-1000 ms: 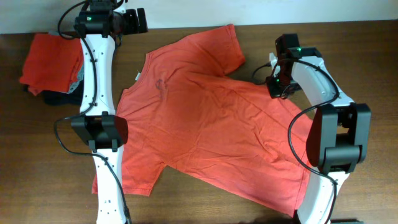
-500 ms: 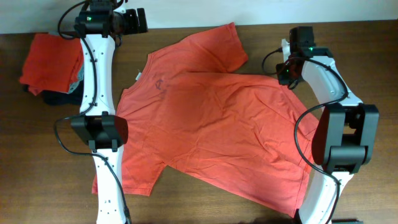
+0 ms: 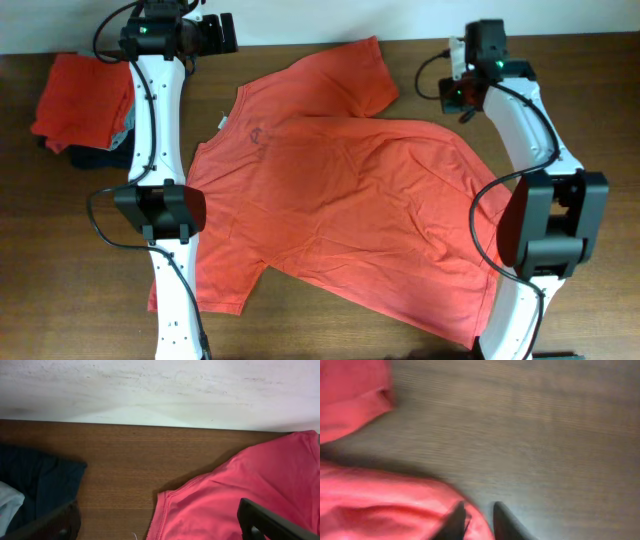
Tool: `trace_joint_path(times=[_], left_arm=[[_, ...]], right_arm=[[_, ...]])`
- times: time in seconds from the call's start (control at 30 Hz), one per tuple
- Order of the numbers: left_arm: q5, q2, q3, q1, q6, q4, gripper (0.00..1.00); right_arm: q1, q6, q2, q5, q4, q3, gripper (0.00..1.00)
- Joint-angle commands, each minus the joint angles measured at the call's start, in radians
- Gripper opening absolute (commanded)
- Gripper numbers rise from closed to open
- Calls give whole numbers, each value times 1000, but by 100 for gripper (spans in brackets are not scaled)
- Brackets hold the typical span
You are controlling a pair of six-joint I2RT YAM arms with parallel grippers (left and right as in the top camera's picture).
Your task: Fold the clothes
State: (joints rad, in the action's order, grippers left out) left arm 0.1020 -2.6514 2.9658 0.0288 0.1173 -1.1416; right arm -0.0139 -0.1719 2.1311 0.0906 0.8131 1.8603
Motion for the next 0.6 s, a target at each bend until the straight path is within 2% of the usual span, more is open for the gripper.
trace_joint_path(times=[0.0, 0.13, 0.3, 0.4, 0.57], left_arm=[[10, 15, 6, 1, 2, -2, 99], [10, 15, 6, 1, 2, -2, 99], [10, 15, 6, 1, 2, -2, 99], [10, 15, 6, 1, 2, -2, 99], [10, 15, 6, 1, 2, -2, 99]], right_arm=[[-32, 63, 1, -42, 121, 69, 4], [-7, 180, -1, -125, 357, 138, 4], [66, 251, 3, -177, 540, 124, 4], [103, 267, 3, -177, 571, 90, 4], [154, 267, 3, -171, 526, -13, 4]])
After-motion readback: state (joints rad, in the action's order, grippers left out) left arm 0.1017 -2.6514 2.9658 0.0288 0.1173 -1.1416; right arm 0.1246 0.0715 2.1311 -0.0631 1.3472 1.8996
